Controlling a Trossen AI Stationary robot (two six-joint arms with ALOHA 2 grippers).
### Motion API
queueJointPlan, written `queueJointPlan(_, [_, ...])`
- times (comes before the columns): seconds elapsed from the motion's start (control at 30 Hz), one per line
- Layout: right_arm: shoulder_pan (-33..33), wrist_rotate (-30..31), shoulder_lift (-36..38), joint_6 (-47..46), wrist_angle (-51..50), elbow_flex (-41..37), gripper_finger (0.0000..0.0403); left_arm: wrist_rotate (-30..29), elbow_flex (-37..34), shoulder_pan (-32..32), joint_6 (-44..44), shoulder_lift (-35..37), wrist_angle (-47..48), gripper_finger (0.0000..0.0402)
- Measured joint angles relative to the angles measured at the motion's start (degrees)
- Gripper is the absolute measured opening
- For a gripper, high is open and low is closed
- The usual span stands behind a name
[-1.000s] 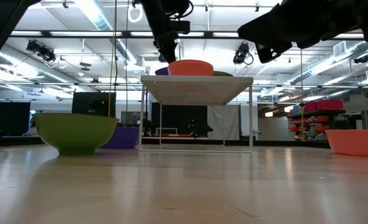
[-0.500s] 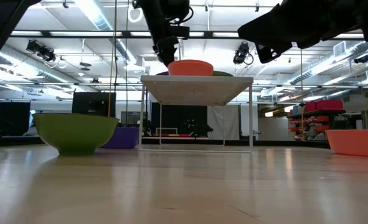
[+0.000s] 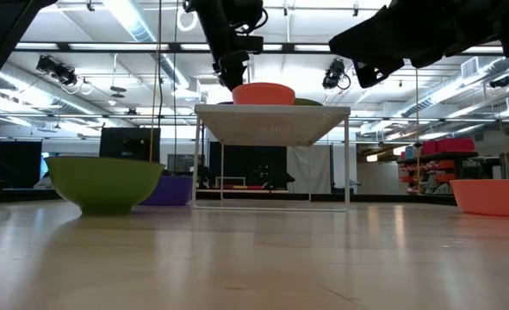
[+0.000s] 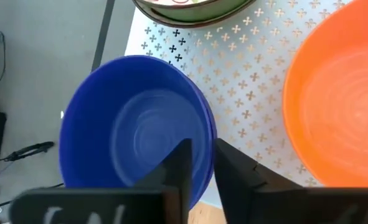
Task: Pick & Place Mini bowls
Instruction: Stack the blue bowl on the other blue bowl on the shelf, then stack the white patterned bowl on the other white patterned bowl on the shelf
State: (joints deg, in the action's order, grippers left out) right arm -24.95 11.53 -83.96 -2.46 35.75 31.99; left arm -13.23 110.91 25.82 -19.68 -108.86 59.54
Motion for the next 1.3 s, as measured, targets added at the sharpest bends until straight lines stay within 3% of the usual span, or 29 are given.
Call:
queueJointPlan(0.33, [0.00, 0.00, 0.00, 0.02, -0.93, 0.00, 0.0004, -1.30, -0.02, -2.19, 1.34, 3.86, 1.50, 0.0107])
queueJointPlan(0.43, [0.00, 0.00, 0.00, -0.14, -1.44, 0.00, 0.0004, -0.75, -0.01, -3.33, 3.36, 7.09, 5.34, 0.0102])
queueJointPlan(0.63, [-0.04, 0.00, 0.00, -1.49, -2.54, -0.02, 0.0004, 8.17, 0.02, -6.15, 9.85, 12.85, 16.20, 0.0082])
queueJointPlan(0.9, [-0.04, 0.00, 0.00, -1.58, -2.47, -0.02, 0.0004, 8.99, 0.02, -18.15, 18.71, 17.54, 24.43, 0.0054])
queueJointPlan(1.0, [-0.04, 0.00, 0.00, -2.33, -2.36, -0.02, 0.0004, 7.25, 0.02, -24.02, 23.58, 19.31, 26.82, 0.0047])
queueJointPlan(1.13, [-0.04, 0.00, 0.00, -2.77, -2.05, -0.02, 0.0004, 0.69, -1.87, -32.24, 31.14, 22.29, 28.22, 0.0042])
queueJointPlan(1.3, [-0.02, 0.00, 0.00, -2.85, -1.16, -0.02, 0.0004, -7.04, -15.08, -41.90, 41.08, 29.95, 26.03, 0.0041])
